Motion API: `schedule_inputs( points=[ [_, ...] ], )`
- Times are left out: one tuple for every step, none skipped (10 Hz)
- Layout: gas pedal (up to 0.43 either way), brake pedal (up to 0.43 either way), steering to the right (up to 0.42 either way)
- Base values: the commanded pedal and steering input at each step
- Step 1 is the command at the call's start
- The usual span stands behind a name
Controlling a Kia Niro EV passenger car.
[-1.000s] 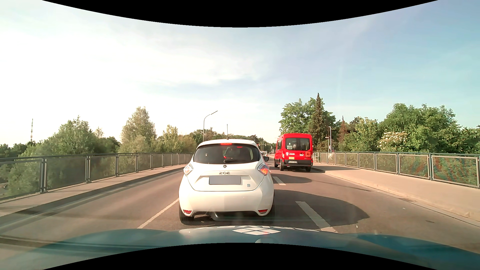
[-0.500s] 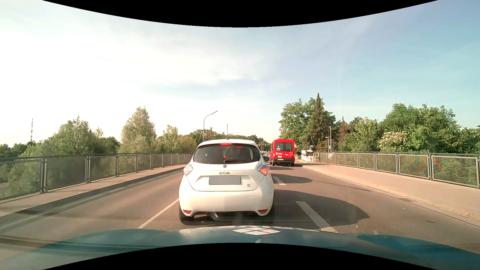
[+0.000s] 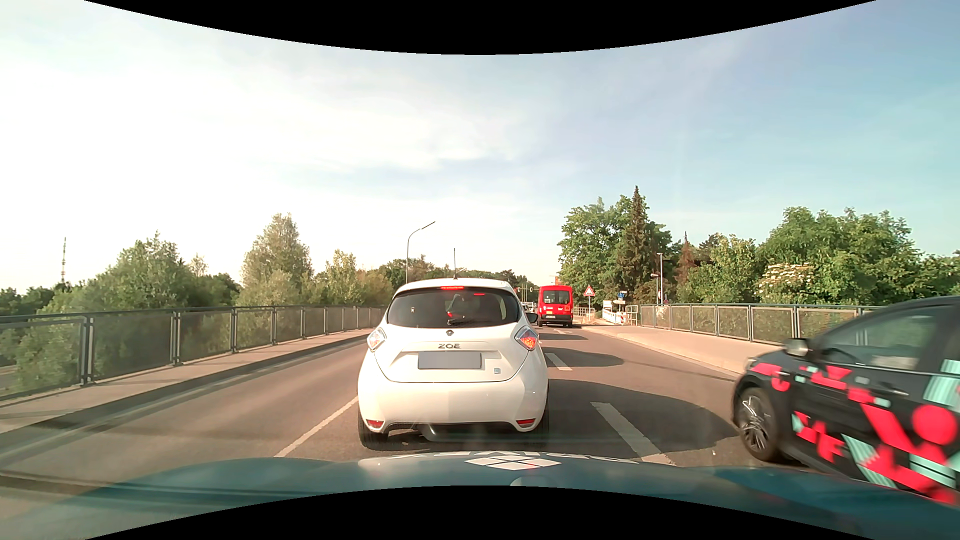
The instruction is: Follow the waypoints while adhering to traffic rules and regulations
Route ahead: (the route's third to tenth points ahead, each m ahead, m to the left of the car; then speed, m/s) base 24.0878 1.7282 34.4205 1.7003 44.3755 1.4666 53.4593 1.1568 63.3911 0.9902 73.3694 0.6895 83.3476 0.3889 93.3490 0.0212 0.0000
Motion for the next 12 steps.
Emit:
schedule_inputs(
  points=[
    [0.000,0.293,-0.002],
    [0.000,0.299,-0.002],
    [0.000,0.299,-0.001],
    [0.000,0.299,-0.002],
    [0.000,0.299,-0.002],
    [0.000,0.299,-0.002],
    [0.000,0.299,-0.002],
    [0.000,0.293,-0.001],
    [0.000,0.299,-0.002],
    [0.000,0.299,-0.002],
    [0.000,0.299,-0.002],
    [0.000,0.299,-0.002]
  ],
)
